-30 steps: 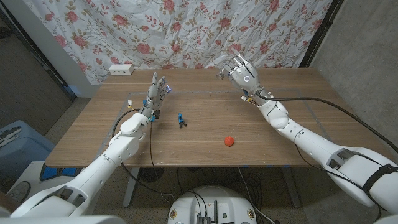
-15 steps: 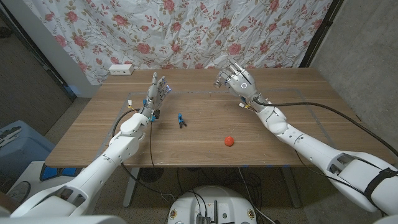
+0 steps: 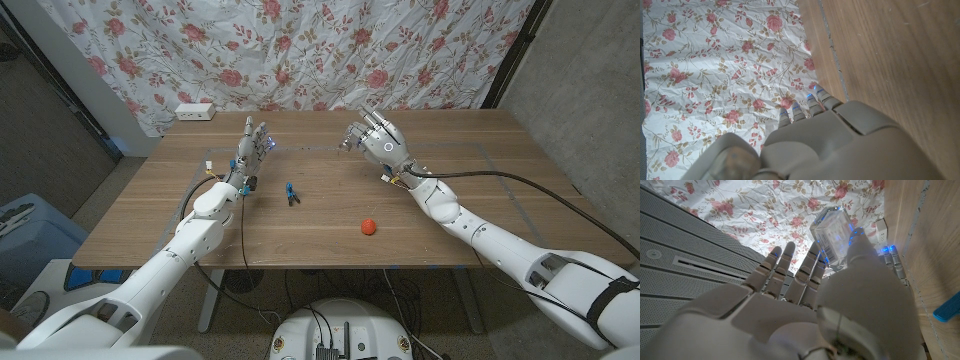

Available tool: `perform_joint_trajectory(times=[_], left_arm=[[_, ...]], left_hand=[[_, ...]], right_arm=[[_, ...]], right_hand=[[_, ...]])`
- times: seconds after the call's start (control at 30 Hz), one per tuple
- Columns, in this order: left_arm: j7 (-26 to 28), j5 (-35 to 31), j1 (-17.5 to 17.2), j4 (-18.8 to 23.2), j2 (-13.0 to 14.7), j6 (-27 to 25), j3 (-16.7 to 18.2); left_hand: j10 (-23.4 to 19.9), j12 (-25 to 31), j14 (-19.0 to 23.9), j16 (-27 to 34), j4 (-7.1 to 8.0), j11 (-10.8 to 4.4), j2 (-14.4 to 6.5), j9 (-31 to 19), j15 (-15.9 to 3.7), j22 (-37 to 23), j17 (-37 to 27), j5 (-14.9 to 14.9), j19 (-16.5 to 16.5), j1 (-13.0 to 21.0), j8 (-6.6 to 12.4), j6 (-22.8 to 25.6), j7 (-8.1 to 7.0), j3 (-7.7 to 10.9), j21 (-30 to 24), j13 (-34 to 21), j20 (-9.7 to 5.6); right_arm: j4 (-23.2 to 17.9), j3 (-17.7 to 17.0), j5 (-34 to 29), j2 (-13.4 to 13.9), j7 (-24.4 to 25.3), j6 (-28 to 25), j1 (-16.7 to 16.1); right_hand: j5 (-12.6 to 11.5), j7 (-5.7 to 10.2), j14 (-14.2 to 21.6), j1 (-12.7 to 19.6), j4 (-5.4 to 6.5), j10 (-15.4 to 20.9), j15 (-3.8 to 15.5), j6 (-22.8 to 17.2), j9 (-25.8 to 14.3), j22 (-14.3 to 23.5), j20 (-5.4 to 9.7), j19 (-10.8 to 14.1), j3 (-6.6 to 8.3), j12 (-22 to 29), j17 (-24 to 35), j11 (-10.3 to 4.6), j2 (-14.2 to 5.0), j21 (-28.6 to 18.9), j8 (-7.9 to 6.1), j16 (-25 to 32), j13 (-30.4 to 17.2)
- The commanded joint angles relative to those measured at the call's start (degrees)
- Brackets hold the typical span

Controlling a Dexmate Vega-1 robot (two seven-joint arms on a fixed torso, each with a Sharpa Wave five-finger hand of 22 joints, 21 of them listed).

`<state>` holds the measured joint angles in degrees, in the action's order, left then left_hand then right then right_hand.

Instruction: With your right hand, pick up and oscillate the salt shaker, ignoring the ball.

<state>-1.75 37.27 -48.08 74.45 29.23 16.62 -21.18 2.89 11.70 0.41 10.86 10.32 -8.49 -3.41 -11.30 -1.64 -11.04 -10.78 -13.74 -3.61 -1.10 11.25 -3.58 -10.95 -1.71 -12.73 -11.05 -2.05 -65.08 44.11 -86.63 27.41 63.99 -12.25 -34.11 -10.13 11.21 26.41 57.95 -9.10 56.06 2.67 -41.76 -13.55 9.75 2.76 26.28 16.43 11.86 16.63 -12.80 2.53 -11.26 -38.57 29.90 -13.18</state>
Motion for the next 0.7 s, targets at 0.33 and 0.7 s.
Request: perform_joint_trajectory(times=[0.33,0.7], left_arm=[[0.00,0.00,-0.01,0.02,0.01,-0.03,0.01],[0.00,-0.01,-0.01,0.01,-0.01,-0.02,0.00]], left_hand=[[-0.04,0.44,0.08,0.30,0.35,-0.43,-5.78,-0.35,-6.05,-0.27,-0.34,-0.45,-0.26,-0.01,0.26,0.08,-0.49,-0.10,-0.25,-0.21,-1.37],[-0.04,0.44,0.04,0.29,0.35,-0.40,-5.78,-0.35,-6.09,-0.27,-0.34,-0.45,-0.26,-0.02,0.25,0.04,-0.56,-0.11,-0.26,-0.21,-1.40]], right_arm=[[-0.90,-1.40,0.01,-0.01,0.01,1.05,-1.11],[0.49,-3.45,-0.05,-1.53,0.01,-0.70,0.67]], right_hand=[[-0.24,1.50,-0.11,4.07,0.02,-0.28,8.33,-1.48,-1.16,0.24,0.37,0.16,-0.20,0.15,0.18,0.03,-4.62,-0.30,-0.46,0.04,-0.50],[-0.21,1.50,0.11,3.89,0.15,-0.35,8.22,-1.63,-1.20,0.24,0.48,0.19,-0.31,0.20,0.17,0.04,-4.74,-0.30,-0.61,0.07,-0.58]])
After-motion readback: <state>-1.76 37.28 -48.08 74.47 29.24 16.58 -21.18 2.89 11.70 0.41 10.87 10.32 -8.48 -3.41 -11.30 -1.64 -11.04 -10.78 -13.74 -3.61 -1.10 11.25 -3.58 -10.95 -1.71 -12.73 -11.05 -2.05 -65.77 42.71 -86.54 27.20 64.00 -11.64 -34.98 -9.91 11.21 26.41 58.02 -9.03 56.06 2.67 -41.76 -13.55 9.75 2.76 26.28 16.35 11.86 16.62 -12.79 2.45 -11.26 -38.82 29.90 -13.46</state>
